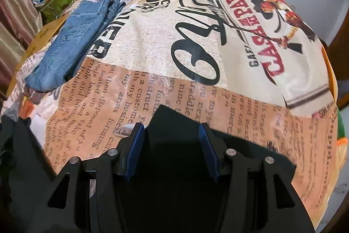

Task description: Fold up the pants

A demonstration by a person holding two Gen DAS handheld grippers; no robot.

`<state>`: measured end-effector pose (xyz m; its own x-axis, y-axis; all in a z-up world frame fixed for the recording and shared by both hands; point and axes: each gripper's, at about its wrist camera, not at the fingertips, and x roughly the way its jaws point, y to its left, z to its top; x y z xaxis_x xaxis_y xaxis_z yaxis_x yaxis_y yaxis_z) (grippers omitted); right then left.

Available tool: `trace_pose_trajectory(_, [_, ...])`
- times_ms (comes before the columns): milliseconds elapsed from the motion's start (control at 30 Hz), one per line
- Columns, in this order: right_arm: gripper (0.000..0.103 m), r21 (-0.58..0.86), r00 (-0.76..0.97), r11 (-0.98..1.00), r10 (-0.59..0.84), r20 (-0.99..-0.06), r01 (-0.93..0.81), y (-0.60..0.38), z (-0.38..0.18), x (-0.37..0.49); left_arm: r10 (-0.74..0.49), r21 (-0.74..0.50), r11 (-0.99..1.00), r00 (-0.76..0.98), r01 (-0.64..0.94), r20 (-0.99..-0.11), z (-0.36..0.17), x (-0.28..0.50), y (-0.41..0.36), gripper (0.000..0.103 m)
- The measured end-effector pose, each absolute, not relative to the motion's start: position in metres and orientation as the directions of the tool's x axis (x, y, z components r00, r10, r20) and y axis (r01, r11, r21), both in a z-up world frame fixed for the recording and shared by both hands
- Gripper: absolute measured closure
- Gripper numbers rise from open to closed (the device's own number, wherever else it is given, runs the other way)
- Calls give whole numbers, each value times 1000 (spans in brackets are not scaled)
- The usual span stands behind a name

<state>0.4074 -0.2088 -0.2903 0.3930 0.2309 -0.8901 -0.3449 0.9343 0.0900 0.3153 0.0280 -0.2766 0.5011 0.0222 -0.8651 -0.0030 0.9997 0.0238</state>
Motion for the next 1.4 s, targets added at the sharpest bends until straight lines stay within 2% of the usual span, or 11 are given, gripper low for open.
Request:
trace_pose_trajectory(33, [70, 70, 398, 934, 216, -892, -350, -207, -291, 408, 20, 18, 1000, 497, -8, -867, -277, 316, 29, 13])
trace_pose_trajectory(67, [73, 65, 398, 928, 219, -891, -366, -205, -291, 408, 16, 11, 1000, 494, -14, -869, -278, 316, 30, 13])
trace_pose_trajectory(133, [92, 70, 392, 921, 232, -890, -384, -204, -289, 402, 11, 0, 1000, 491, -23, -871, -277, 315, 31, 13])
trace_pose_trajectory(233, [101, 86, 382, 920, 242, -892, -382, -208, -284, 395, 5, -6, 1000, 492, -22, -871, -272, 312, 29, 13])
trace_pose_trajectory(500, [101, 145, 452, 932, 293, -843, -334, -244, -235, 374, 36, 51, 999, 494, 17, -869, -263, 294, 13, 13])
trace_pose_trajectory(567, [97, 163, 407, 928, 299, -863, -336, -243, -232, 376, 29, 42, 999, 489, 17, -872, -264, 291, 12, 13])
trace_pose_trajectory(700, [63, 126, 383, 919, 277, -881, -374, -222, -243, 382, 15, 16, 1000, 477, -3, -879, -268, 292, 14, 13])
trace_pose_trajectory(733, [62, 115, 384, 916, 272, -882, -385, -217, -246, 384, 10, 7, 1000, 476, -8, -879, -268, 293, 16, 13])
trace_pose_trajectory(967, [62, 107, 313, 909, 247, -917, -403, -190, -294, 406, 7, -16, 999, 482, -44, -876, -270, 300, 26, 13])
trace_pose_trajectory(1133, [89, 78, 364, 922, 226, -903, -380, -197, -297, 407, -4, -25, 999, 482, -38, -876, -274, 303, 25, 13])
trace_pose_trajectory(1400, [96, 73, 435, 935, 230, -871, -347, -214, -274, 395, 5, 2, 1000, 466, -7, -885, -276, 300, 15, 13])
